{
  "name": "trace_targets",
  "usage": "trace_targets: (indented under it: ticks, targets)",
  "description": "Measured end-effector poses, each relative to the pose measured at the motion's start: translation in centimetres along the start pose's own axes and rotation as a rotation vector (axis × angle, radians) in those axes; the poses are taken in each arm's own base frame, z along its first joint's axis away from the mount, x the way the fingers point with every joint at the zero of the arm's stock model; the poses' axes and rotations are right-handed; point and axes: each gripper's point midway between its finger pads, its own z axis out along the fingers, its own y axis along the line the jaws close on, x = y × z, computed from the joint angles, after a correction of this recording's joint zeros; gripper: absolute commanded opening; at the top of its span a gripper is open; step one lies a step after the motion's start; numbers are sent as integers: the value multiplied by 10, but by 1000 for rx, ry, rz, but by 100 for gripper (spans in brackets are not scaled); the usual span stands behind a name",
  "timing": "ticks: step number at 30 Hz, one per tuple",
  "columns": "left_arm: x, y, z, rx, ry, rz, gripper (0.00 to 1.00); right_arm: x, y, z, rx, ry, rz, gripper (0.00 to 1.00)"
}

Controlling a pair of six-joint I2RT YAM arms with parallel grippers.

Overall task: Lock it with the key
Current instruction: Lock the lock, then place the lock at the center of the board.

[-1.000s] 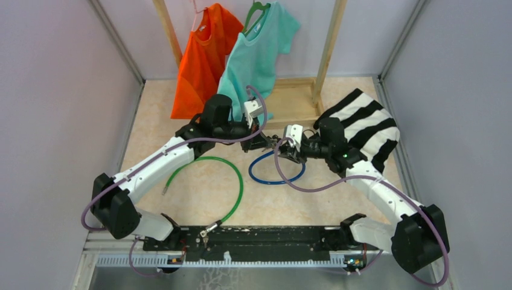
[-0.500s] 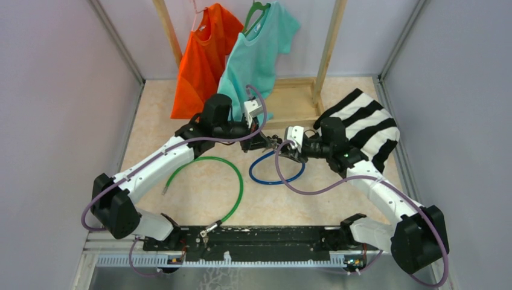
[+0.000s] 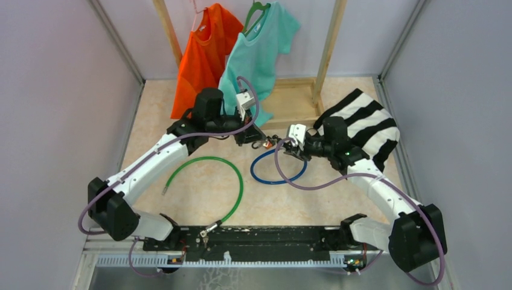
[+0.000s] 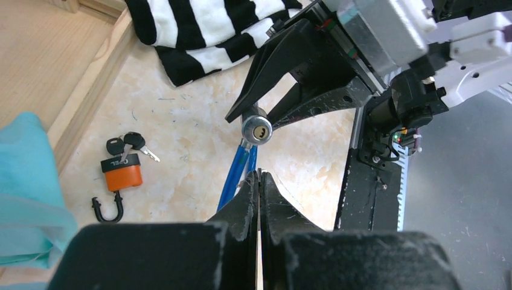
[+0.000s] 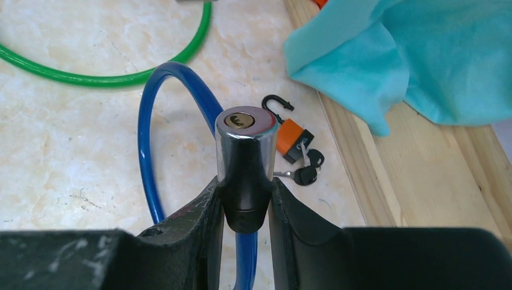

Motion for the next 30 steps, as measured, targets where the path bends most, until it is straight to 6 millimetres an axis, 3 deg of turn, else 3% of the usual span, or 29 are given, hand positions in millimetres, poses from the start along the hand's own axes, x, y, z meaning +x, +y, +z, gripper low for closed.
trace_targets:
  ticks: [14, 21, 30]
  targets:
    - [-2, 1, -6, -1, -2, 100, 0, 4, -5, -4, 17, 15, 33, 0]
    - [2, 4, -18, -29, 26, 247, 0, 3, -20, -26, 69, 25, 146, 0]
    - [10, 8, -28, -60, 56, 359, 0, -30, -14, -54, 42, 49, 294, 0]
